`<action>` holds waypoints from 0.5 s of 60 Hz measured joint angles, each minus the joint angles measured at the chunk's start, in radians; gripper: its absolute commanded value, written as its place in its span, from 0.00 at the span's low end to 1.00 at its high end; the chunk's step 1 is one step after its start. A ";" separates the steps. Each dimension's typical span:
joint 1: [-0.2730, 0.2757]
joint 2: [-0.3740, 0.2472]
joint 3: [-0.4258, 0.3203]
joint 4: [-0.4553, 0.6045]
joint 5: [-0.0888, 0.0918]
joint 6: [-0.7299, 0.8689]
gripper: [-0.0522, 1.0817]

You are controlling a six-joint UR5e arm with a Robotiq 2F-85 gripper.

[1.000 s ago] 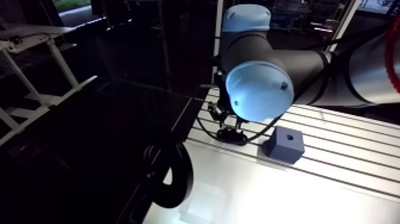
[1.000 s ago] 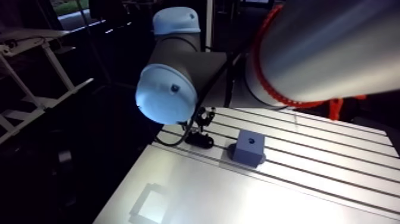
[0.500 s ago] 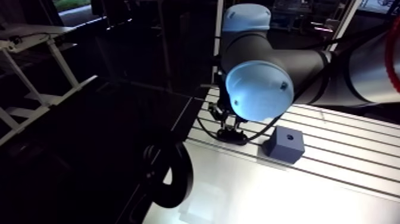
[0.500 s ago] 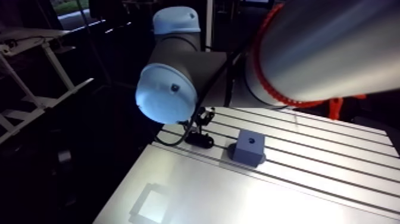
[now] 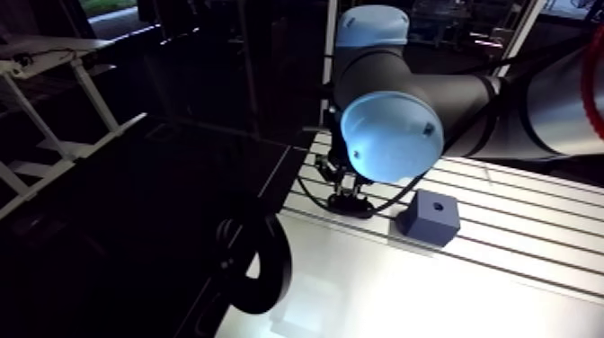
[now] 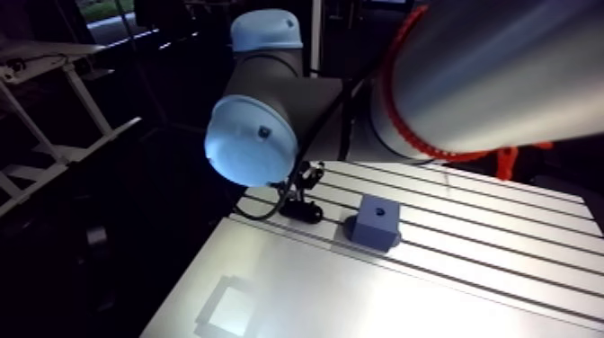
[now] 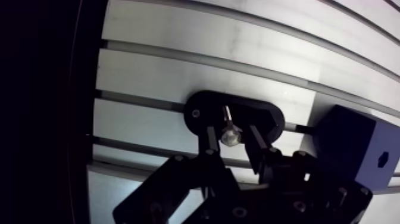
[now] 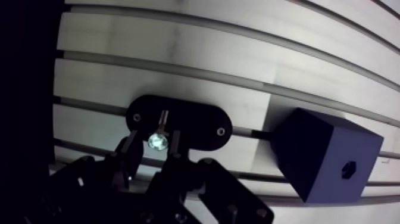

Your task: Pick up the M10 bolt and insert it into the hex recess until seated.

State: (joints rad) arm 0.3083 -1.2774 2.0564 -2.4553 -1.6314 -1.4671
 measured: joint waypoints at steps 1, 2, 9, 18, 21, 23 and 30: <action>0.000 0.000 0.000 0.000 0.000 0.000 0.59; 0.000 0.001 0.000 0.000 0.000 0.000 0.59; -0.001 0.003 -0.001 0.000 -0.001 0.000 0.59; -0.001 0.004 -0.001 0.000 -0.001 0.000 0.59; -0.001 0.004 -0.001 0.000 -0.001 0.000 0.59; -0.001 0.004 0.000 0.000 -0.001 0.000 0.59; -0.001 0.005 0.000 0.000 -0.001 0.000 0.60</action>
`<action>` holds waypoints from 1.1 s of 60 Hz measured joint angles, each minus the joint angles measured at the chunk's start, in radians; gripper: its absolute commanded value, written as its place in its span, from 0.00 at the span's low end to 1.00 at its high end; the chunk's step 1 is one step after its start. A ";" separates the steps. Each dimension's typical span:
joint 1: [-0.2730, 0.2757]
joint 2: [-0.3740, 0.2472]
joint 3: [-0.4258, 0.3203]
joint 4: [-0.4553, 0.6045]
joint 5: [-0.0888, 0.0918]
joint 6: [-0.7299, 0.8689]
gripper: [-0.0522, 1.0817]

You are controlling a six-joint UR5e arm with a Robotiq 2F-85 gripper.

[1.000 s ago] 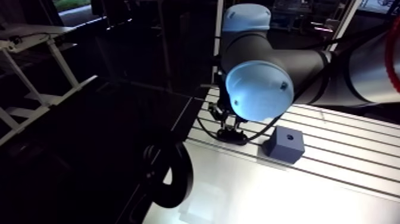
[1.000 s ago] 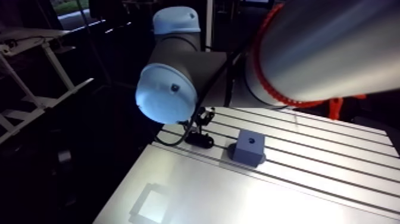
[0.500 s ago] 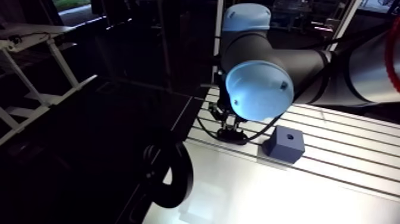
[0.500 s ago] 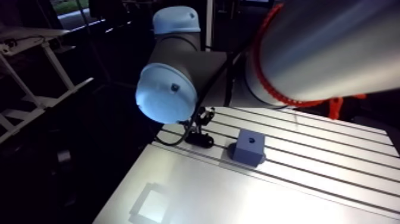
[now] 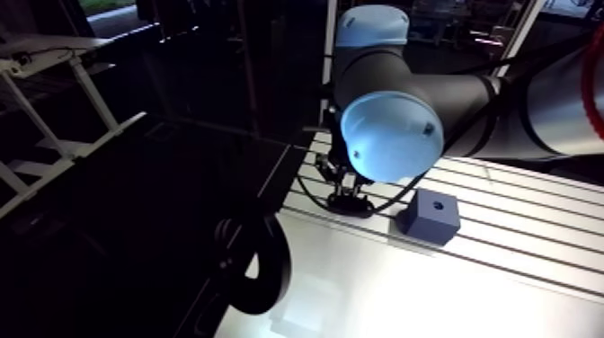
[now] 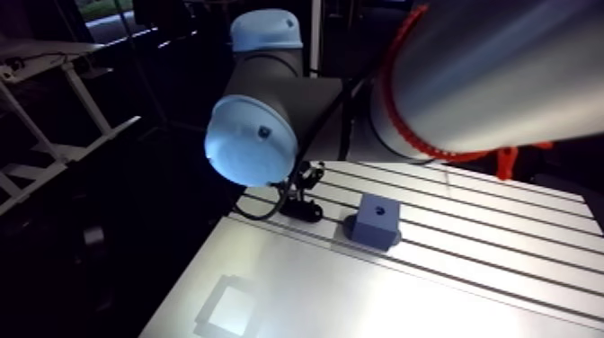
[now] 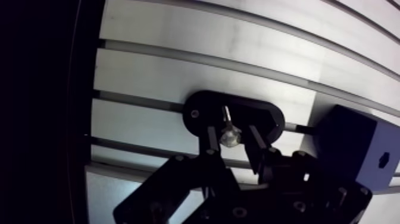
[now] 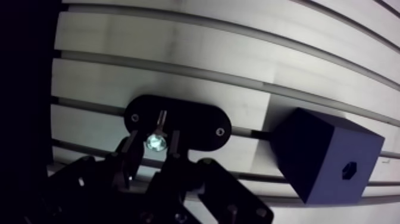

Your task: Pick up the M10 bolt and insert it into the hex recess until seated.

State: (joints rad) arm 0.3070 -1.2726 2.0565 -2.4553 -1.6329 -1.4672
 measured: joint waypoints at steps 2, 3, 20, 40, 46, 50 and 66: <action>0.000 0.000 0.000 0.000 0.000 0.000 0.60; 0.000 0.000 0.000 0.000 0.000 0.000 0.60; 0.000 0.004 0.000 0.000 0.000 0.001 0.63; 0.000 0.006 0.000 0.000 0.000 0.001 0.68; 0.000 0.006 0.000 0.000 0.000 0.001 0.72; -0.001 0.005 -0.001 0.000 0.001 0.001 0.73; -0.001 -0.018 -0.015 0.006 0.006 -0.001 0.76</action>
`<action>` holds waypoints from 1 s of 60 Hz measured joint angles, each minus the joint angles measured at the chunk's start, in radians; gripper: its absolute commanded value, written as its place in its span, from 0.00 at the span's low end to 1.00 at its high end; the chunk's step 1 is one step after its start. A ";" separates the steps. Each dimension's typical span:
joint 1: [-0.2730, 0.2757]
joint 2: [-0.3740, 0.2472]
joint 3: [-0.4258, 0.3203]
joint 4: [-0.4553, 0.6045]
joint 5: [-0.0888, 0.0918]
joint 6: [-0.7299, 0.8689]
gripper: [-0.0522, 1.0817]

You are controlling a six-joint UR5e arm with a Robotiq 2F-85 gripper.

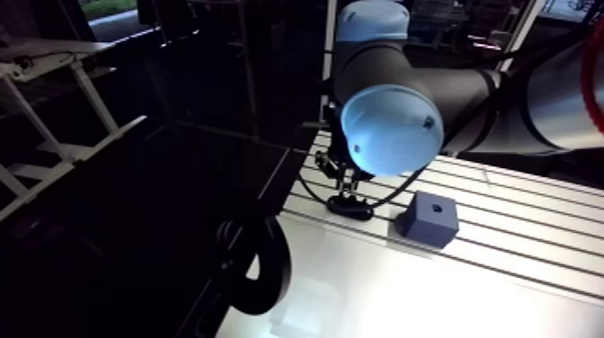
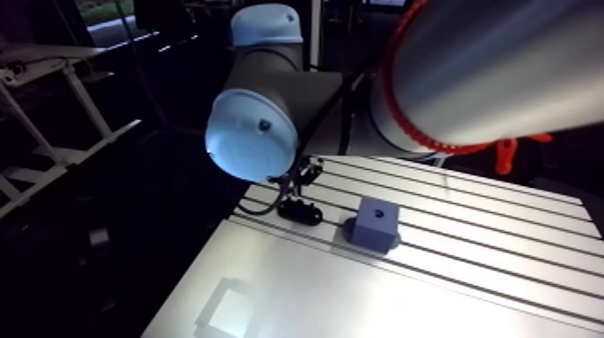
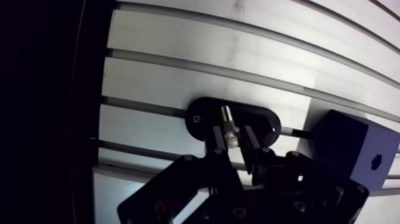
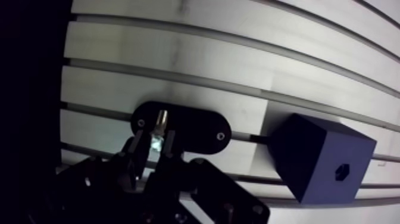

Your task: Pick up the M10 bolt and insert it into the hex recess until seated.

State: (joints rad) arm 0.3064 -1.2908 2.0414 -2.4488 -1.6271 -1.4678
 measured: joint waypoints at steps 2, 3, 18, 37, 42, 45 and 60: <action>0.000 -0.005 -0.002 0.002 0.000 0.000 0.76; 0.000 -0.008 -0.003 0.003 0.000 0.000 0.76; 0.000 -0.058 -0.035 0.061 -0.009 -0.003 0.93; -0.041 -0.103 -0.156 0.273 -0.019 -0.023 0.99; -0.060 -0.106 -0.191 0.331 -0.021 -0.032 0.99; -0.070 -0.108 -0.211 0.362 -0.022 -0.040 0.99; -0.134 -0.112 -0.305 0.517 -0.025 -0.103 0.99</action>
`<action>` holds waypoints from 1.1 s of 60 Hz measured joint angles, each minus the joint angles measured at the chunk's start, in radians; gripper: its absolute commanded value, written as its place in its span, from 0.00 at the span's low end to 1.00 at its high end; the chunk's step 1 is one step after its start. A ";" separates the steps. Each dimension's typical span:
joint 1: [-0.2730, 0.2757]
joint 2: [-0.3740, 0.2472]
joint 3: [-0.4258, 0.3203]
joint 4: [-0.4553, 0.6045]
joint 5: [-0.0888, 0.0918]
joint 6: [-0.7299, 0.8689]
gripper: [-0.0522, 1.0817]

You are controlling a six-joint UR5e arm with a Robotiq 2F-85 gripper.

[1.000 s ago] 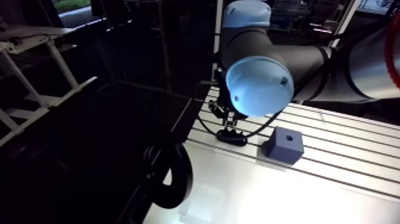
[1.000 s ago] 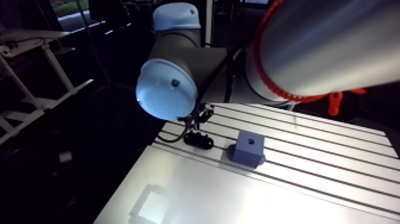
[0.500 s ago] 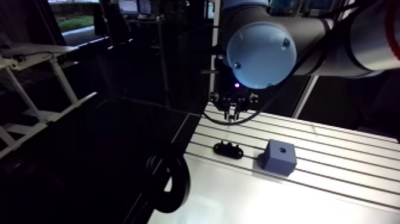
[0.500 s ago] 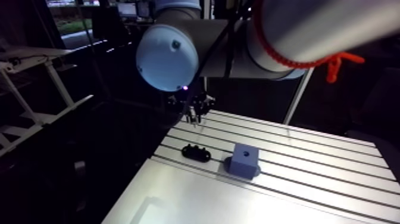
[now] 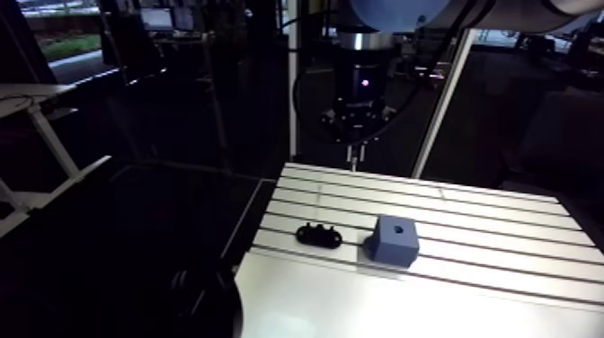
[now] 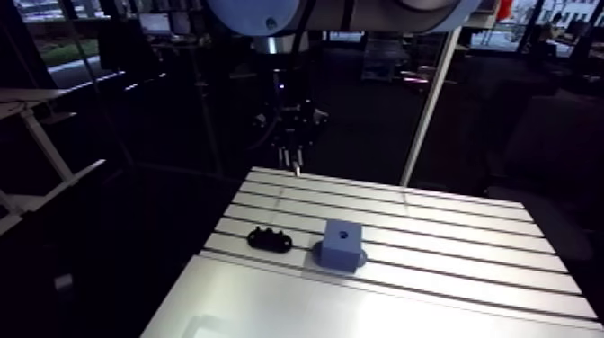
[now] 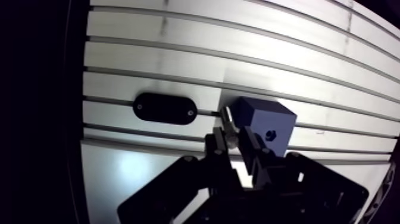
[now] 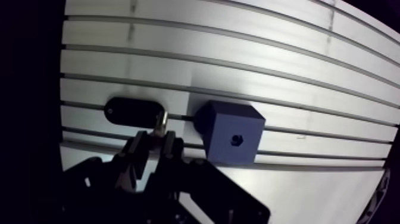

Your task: Pick up the M10 bolt and insert it into the hex recess until seated.

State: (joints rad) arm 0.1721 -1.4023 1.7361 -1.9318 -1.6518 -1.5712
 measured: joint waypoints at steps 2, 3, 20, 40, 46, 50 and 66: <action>-0.009 -0.001 -0.012 0.021 0.000 -0.011 0.99; -0.013 -0.001 -0.016 0.030 0.000 -0.015 0.99; -0.079 -0.016 -0.122 0.232 0.000 -0.127 0.98; -0.120 -0.031 -0.174 0.348 -0.006 -0.264 0.99; -0.128 -0.032 -0.180 0.371 -0.004 -0.281 1.00; -0.131 -0.032 -0.183 0.379 -0.004 -0.288 1.00; -0.130 -0.028 -0.202 0.416 -0.010 -0.297 1.00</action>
State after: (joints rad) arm 0.0422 -1.4304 1.5340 -1.5158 -1.6618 -1.8679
